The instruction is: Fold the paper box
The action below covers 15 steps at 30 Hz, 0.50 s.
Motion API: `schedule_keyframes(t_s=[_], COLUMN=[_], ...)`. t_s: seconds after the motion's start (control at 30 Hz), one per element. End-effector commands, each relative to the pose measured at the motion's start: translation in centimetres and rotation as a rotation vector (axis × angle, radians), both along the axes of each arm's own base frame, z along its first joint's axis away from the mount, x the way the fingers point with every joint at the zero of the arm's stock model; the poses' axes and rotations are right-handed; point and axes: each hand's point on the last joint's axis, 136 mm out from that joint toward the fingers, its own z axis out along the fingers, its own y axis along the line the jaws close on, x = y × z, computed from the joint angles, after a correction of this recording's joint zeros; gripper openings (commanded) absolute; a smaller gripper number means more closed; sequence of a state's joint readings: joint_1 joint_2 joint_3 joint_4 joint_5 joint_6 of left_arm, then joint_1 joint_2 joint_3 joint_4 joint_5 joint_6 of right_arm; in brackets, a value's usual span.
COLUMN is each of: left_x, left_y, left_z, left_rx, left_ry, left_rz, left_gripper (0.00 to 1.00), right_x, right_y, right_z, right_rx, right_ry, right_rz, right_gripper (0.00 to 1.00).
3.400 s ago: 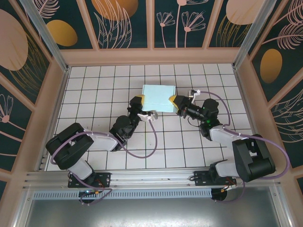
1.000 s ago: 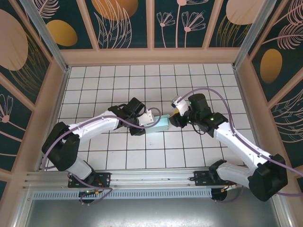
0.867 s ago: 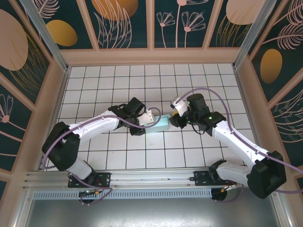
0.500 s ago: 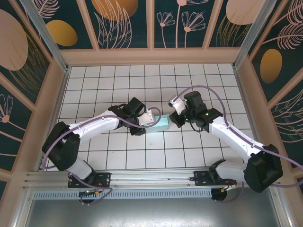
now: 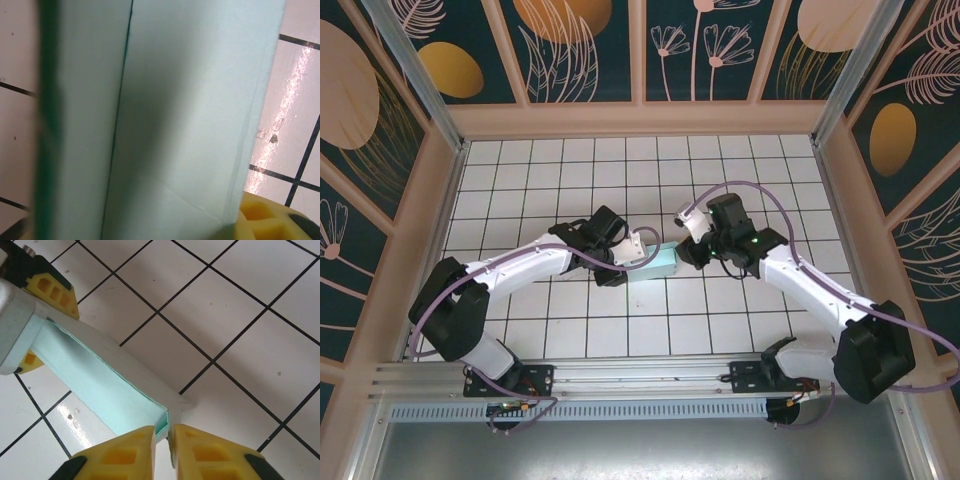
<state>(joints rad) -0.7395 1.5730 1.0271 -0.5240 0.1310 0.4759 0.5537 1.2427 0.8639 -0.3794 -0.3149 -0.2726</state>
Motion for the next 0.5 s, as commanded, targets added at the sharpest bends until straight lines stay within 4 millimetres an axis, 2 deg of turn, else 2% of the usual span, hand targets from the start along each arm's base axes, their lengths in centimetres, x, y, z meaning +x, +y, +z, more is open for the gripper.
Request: schedule_keyframes(t_s=[0.0,0.07,0.27,0.47], left_x=[-1.4,-1.4,-1.1,-0.9], left_y=[0.8,0.8,0.3,0.2], left_z=[-2.3,-2.3,-2.0,-2.5], left_rx=[0.051,0.051,0.032,0.042], left_ry=[0.094,0.096,0.101,0.119], left_rz=[0.005,0.009,0.028,0.047], left_gripper=[0.35,0.35,0.35,0.35], right_x=[0.0,-0.1,0.0,0.3], right_y=[0.5,0.5,0.3,0.2], right_z=[0.5,0.6,1.4,1.5], right_rx=[0.005,0.010,0.023,0.084], right_ry=[0.008,0.006,0.013,0.106], right_rz=[0.013,0.016,-0.026,-0.205], right_gripper=[0.06,0.00,0.00,0.00])
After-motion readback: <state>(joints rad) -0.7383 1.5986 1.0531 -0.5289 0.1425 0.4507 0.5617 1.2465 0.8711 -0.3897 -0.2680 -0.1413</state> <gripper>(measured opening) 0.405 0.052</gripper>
